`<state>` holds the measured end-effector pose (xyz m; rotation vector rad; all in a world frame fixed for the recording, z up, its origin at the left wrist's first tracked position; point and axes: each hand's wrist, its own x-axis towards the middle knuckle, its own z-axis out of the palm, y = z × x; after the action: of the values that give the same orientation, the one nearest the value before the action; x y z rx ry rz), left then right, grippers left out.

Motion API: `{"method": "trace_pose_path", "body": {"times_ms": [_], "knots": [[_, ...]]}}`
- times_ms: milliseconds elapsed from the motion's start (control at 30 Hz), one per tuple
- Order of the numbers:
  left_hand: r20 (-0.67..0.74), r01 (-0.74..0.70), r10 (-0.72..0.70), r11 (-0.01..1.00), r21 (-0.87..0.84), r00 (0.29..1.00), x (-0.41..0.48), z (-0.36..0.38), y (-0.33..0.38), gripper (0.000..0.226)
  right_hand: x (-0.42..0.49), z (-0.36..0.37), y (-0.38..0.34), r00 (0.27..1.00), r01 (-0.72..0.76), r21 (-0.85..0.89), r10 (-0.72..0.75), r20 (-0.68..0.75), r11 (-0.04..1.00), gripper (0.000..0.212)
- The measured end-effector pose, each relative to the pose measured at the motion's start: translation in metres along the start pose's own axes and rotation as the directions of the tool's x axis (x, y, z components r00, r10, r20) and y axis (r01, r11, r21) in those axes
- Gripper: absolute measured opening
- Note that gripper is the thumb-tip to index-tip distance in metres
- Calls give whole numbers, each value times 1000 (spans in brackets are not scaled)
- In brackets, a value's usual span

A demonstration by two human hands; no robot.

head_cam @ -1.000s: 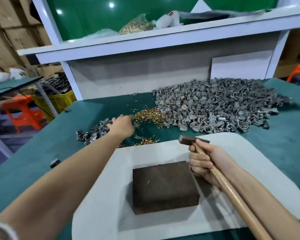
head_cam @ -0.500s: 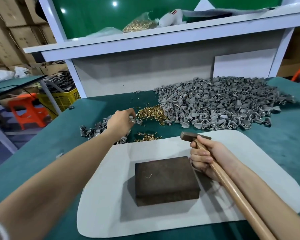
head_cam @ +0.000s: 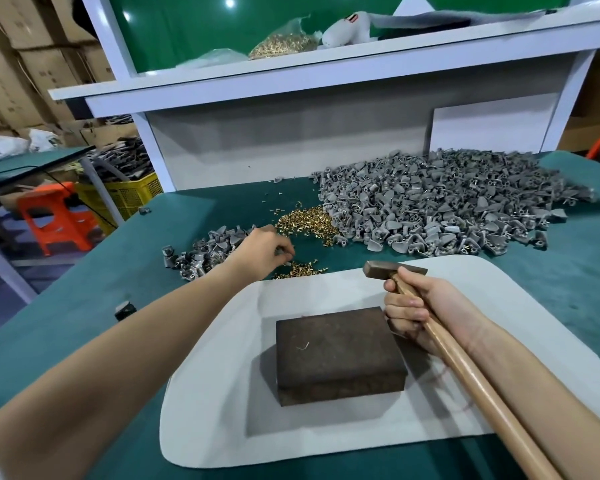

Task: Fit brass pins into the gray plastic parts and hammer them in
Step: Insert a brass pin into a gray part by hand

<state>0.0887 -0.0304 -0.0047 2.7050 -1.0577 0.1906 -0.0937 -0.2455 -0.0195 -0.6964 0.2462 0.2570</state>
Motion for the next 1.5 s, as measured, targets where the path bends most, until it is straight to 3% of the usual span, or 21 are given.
{"method": "trace_pose_path", "body": {"times_ms": [233, 400, 533, 633, 700, 733, 833, 933, 1000, 1067, 1100, 1200, 1267, 1400, 1500], "knots": [[-97, -1, -8, 996, -85, 995, 9, 11, 33, 21, 0, 1, 1, 1000, 8, -11, -9, -12, 1000, 35], [37, 50, -51, 999, 10, 998, 26, 9, 52, 8, -1, 2, 1, 1000, 8, -13, -8, -25, 1000, 36], [7, 92, -92, 996, 14, 996, 23, 15, 50, 11, 1, 3, 1, 999, 13, -46, -16, -49, 999, 33], [-15, 135, -135, 991, 12, 991, 17, 16, 50, 10, 4, 5, 1, 990, 23, -147, -43, -135, 989, 29], [-7, 139, -139, 988, 64, 990, 17, 17, 52, 11, 8, 6, 3, 957, 54, -322, -141, -255, 945, 30], [0, 140, -141, 985, 97, 990, 17, 17, 53, 13, 8, 5, 4, 914, 76, -487, -256, -314, 870, 31], [-3, 150, -150, 986, 79, 989, 16, 15, 58, 13, 4, 6, 10, 723, 4, -880, -610, -325, 474, 35], [-167, 145, -182, 966, -212, 969, 8, 2, 66, 9, -1, 6, 9, 603, -236, -966, -764, -230, 105, 36], [-203, 114, -254, 843, -525, 946, -10, -9, 79, 10, -2, 2, 5, 564, -386, -916, -813, -143, -106, 37], [-188, 37, -253, 682, -731, 949, -38, -16, 98, 17, -6, 2, 1, 544, -371, -915, -836, -77, -156, 32], [-185, 3, -237, 621, -784, 954, -52, -17, 108, 19, -8, 3, 0, 528, -294, -939, -850, -2, -180, 27], [-149, -38, -235, 421, -906, 960, -82, -14, 134, 17, -13, 21, 9, 405, 143, -932, -840, 362, -333, 12], [-126, -49, -259, 287, -957, 957, -92, -13, 142, 17, -16, 36, 25, 330, 346, -835, -778, 534, -427, 16], [-100, -61, -280, 146, -987, 955, -96, -13, 143, 18, -17, 43, 40, 229, 412, -755, -744, 627, -510, 20], [-102, -58, -281, 159, -986, 954, -97, -12, 142, 16, -19, 41, 38, 170, 406, -728, -737, 654, -552, 10]]}}
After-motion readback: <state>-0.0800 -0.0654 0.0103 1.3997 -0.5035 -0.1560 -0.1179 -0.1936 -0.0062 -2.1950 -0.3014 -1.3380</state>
